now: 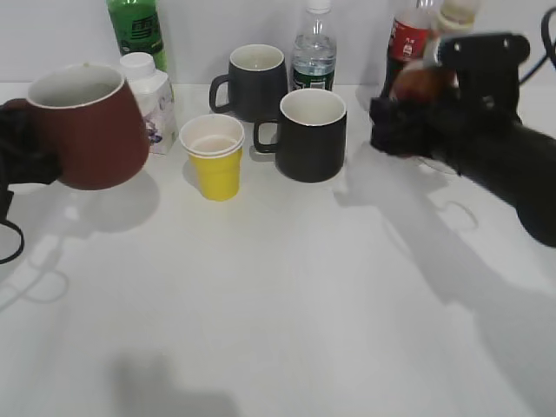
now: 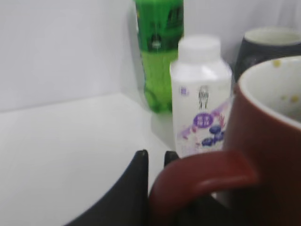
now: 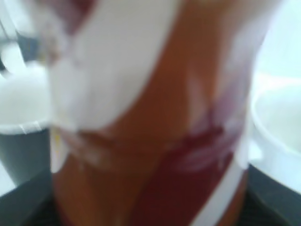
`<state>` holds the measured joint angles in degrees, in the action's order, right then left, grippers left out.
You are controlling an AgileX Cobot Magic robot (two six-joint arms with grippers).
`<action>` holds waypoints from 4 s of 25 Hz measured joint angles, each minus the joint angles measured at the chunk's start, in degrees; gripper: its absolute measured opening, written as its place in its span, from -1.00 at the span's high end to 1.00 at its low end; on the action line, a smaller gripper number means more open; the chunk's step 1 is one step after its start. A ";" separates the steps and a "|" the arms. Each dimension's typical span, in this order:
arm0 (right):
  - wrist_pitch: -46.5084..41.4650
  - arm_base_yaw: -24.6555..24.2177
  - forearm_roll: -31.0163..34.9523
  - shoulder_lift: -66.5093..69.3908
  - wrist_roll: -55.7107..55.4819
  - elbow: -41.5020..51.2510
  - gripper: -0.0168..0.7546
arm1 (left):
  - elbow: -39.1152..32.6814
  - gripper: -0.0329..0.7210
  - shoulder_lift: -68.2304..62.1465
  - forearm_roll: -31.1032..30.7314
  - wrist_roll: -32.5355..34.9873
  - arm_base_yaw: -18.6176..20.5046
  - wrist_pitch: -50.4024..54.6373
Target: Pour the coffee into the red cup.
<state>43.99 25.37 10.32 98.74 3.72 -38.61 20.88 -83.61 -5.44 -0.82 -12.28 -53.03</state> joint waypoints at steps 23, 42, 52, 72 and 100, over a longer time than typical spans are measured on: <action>5.04 0.00 3.76 6.46 7.03 1.94 -0.35 | 8.25 0.72 -29.14 1.46 2.20 1.68 -15.24; 7.25 0.00 -3.39 12.15 1.15 3.15 -0.75 | -1.83 -0.06 -23.58 2.03 1.81 1.60 -16.49; 7.40 0.00 -1.90 3.13 -1.57 15.29 -0.75 | -12.02 -0.06 -10.07 -0.08 -7.27 1.60 -12.41; -90.52 0.00 -3.03 -37.31 0.71 0.45 -0.50 | 16.94 -0.02 42.53 1.54 -0.81 1.60 110.23; -104.27 0.00 -6.21 -99.23 0.43 9.93 -0.48 | 9.00 0.23 83.39 6.65 7.81 1.49 114.59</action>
<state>-60.27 25.37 4.11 -0.49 4.15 -28.68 29.87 -0.22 1.22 6.99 -10.79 61.56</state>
